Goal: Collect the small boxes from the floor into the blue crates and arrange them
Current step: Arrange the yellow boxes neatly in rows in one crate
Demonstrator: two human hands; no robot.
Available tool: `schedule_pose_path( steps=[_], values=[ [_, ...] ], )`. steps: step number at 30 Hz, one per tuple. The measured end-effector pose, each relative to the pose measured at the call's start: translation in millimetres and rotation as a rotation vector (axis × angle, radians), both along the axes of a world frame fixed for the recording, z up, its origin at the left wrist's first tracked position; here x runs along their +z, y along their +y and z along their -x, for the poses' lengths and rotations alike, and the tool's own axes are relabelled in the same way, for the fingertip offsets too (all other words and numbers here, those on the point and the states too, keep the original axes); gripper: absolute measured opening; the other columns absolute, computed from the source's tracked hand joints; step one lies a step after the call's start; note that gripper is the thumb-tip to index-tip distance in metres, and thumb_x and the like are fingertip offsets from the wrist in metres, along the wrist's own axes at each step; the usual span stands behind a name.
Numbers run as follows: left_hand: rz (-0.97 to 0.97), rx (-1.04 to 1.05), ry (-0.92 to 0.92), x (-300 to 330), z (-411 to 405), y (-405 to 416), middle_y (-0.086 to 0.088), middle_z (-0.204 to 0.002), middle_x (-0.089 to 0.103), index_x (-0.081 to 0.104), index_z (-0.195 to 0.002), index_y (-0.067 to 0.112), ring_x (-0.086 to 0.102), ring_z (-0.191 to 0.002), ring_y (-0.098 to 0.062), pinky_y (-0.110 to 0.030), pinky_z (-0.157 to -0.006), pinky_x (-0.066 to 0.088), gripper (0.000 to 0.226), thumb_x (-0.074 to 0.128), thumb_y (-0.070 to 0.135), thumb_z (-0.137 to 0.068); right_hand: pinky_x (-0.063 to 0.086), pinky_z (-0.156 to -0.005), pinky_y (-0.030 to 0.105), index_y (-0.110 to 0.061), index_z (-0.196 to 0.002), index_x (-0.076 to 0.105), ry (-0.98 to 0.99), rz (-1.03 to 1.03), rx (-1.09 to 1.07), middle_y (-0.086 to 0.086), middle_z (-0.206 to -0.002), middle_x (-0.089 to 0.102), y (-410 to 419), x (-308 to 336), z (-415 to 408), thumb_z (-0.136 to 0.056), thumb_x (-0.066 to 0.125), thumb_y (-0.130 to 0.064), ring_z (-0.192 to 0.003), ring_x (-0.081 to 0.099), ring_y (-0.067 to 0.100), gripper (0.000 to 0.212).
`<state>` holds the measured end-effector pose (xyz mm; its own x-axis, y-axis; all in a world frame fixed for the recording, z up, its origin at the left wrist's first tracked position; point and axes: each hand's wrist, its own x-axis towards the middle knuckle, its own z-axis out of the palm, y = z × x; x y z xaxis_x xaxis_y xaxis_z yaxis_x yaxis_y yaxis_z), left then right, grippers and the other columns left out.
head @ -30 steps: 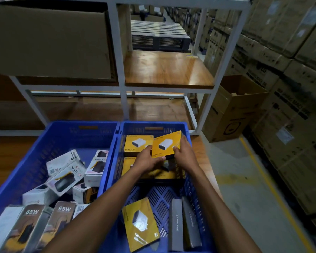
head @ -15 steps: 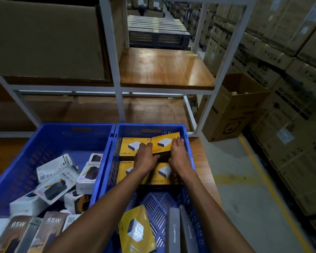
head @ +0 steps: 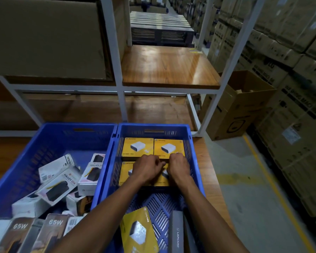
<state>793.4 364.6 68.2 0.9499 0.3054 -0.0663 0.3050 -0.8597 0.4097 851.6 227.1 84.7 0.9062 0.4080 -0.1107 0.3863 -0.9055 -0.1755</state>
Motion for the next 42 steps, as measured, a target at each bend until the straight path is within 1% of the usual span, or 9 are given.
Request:
schedule_pose_path(
  steps=[3, 7, 15, 20, 27, 30, 34, 39, 42],
  values=[
    [0.012, -0.014, -0.005, -8.7, 3.8, -1.7, 0.008, -0.108, 0.077, 0.068, -0.123, 0.037, 0.069, -0.101, -0.024, -0.034, -0.074, 0.054, 0.044, 0.053, 0.067, -0.095, 0.050, -0.088, 0.041, -0.004, -0.121, 0.059, 0.001, 0.004, 0.014, 0.018, -0.126, 0.058, -1.2, -5.2, 1.5, -0.100, 0.054, -0.013, -0.113, 0.060, 0.035, 0.023],
    [0.016, -0.041, 0.018, -9.1, 6.3, -5.3, 0.003, -0.115, 0.075, 0.063, -0.132, 0.036, 0.068, -0.107, -0.026, -0.037, -0.076, 0.055, 0.047, 0.055, 0.063, -0.094, 0.053, -0.090, 0.043, -0.005, -0.130, 0.053, 0.003, 0.034, 0.033, 0.016, -0.131, 0.056, -1.3, -6.0, 6.5, -0.100, 0.062, -0.022, -0.118, 0.058, 0.034, 0.036],
    [0.062, -0.118, 0.097, 6.2, 20.3, -6.0, 0.001, -0.120, 0.073, 0.067, -0.125, 0.039, 0.069, -0.106, -0.025, -0.040, -0.081, 0.059, 0.044, 0.058, 0.059, -0.087, 0.051, -0.095, 0.045, -0.004, -0.135, 0.049, 0.041, 0.041, 0.040, 0.018, -0.137, 0.051, -5.2, -6.7, 12.2, -0.095, 0.067, -0.024, -0.122, 0.055, 0.036, 0.048],
    [0.049, -0.131, 0.124, 9.5, 36.2, -4.9, 0.003, -0.117, 0.075, 0.067, -0.127, 0.039, 0.069, -0.107, -0.023, -0.044, -0.082, 0.060, 0.044, 0.058, 0.058, -0.088, 0.051, -0.093, 0.043, -0.001, -0.141, 0.040, 0.032, -0.005, 0.011, 0.019, -0.143, 0.042, -8.6, -13.5, 21.3, -0.088, 0.079, -0.045, -0.118, 0.057, 0.035, 0.078],
    [0.031, -0.172, 0.282, 5.4, 66.6, 5.8, 0.000, -0.120, 0.072, 0.066, -0.125, 0.035, 0.066, -0.107, -0.026, -0.046, -0.088, 0.060, 0.040, 0.065, 0.056, -0.091, 0.050, -0.093, 0.050, -0.007, -0.146, 0.034, 0.142, 0.015, -0.004, 0.016, -0.149, 0.034, -12.9, -8.4, 33.9, -0.098, 0.067, -0.040, -0.129, 0.049, 0.040, 0.067],
    [-0.009, -0.212, 0.381, 5.9, 77.6, 5.6, -0.006, -0.120, 0.069, 0.062, -0.124, 0.026, 0.065, -0.103, -0.030, -0.044, -0.082, 0.059, 0.037, 0.068, 0.047, -0.094, 0.050, -0.090, 0.050, -0.009, -0.140, 0.044, 0.145, 0.032, 0.031, 0.014, -0.144, 0.041, -12.0, -0.7, 44.1, -0.102, 0.059, -0.036, -0.128, 0.052, 0.038, 0.048],
    [-0.033, -0.271, 0.565, -0.8, 92.4, 3.9, -0.005, -0.105, 0.071, 0.070, -0.111, 0.019, 0.068, -0.091, -0.027, -0.045, -0.083, 0.062, 0.042, 0.075, 0.052, -0.085, 0.055, -0.089, 0.047, -0.013, -0.126, 0.062, 0.123, 0.041, 0.092, 0.014, -0.128, 0.060, -7.6, 6.2, 64.5, -0.099, 0.055, -0.029, -0.116, 0.059, 0.037, 0.033],
    [0.021, -0.333, 0.787, -8.8, 112.3, 1.8, -0.006, -0.123, 0.070, 0.070, -0.122, 0.017, 0.067, -0.105, -0.027, -0.040, -0.087, 0.058, 0.076, 0.085, 0.069, -0.068, 0.058, -0.090, 0.049, -0.024, -0.128, 0.067, 0.302, 0.035, 0.245, 0.013, -0.134, 0.064, -3.3, -1.1, 86.7, -0.098, 0.057, -0.030, -0.123, 0.060, 0.035, 0.032],
    [0.128, -0.350, 0.811, -4.6, 116.6, 0.9, -0.005, -0.122, 0.071, 0.073, -0.117, 0.014, 0.070, -0.104, -0.026, -0.041, -0.084, 0.062, 0.072, 0.091, 0.062, -0.067, 0.060, -0.088, 0.047, -0.027, -0.134, 0.065, 0.378, 0.077, 0.325, 0.009, -0.134, 0.067, -5.2, -5.9, 98.3, -0.093, 0.055, -0.019, -0.117, 0.064, 0.034, 0.043]
  ],
)
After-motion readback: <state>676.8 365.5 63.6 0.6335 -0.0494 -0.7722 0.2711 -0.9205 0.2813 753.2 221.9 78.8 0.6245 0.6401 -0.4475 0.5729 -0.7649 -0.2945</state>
